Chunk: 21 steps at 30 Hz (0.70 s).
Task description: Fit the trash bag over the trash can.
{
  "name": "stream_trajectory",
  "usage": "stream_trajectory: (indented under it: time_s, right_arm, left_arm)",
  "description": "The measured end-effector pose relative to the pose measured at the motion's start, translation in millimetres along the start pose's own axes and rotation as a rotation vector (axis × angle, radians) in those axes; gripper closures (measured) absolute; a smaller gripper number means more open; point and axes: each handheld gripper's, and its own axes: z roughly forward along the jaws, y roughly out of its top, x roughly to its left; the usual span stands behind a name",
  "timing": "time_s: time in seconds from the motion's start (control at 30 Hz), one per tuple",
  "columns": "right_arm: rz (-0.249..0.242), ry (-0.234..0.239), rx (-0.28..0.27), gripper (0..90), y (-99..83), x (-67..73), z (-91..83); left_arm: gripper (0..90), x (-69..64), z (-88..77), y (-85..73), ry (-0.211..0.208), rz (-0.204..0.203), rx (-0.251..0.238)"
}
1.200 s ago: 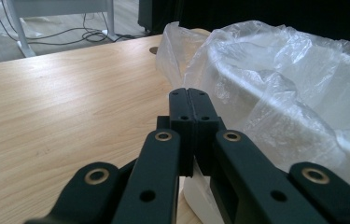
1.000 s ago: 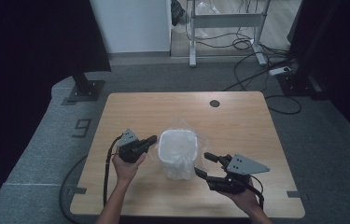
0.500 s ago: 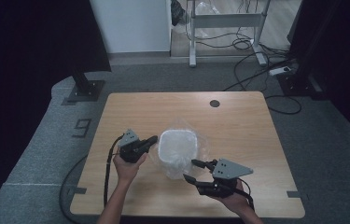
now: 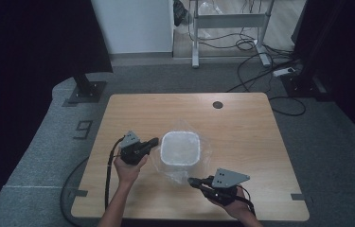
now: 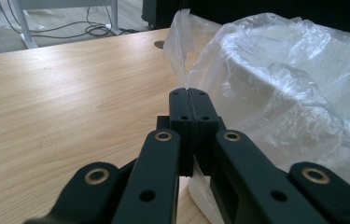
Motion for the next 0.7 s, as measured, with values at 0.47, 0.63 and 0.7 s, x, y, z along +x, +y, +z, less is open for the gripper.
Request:
stream_trajectory:
  time_s: [0.47,0.63,0.7]
  right_arm:
    - [0.045,0.018,0.030,88.3,-28.7,-9.5,19.6]
    - [0.069,0.048,0.022,88.4,-34.7,-13.5,24.0]
    - [0.080,0.057,0.013,88.5,-37.3,-16.0,25.3]
  left_arm:
    - [90.0,2.1,3.0,-2.2,0.000,-0.007,0.006]
    - [90.0,3.8,4.5,-2.7,0.003,-0.011,0.006]
    - [90.0,3.9,5.2,-3.1,0.001,-0.013,0.008]
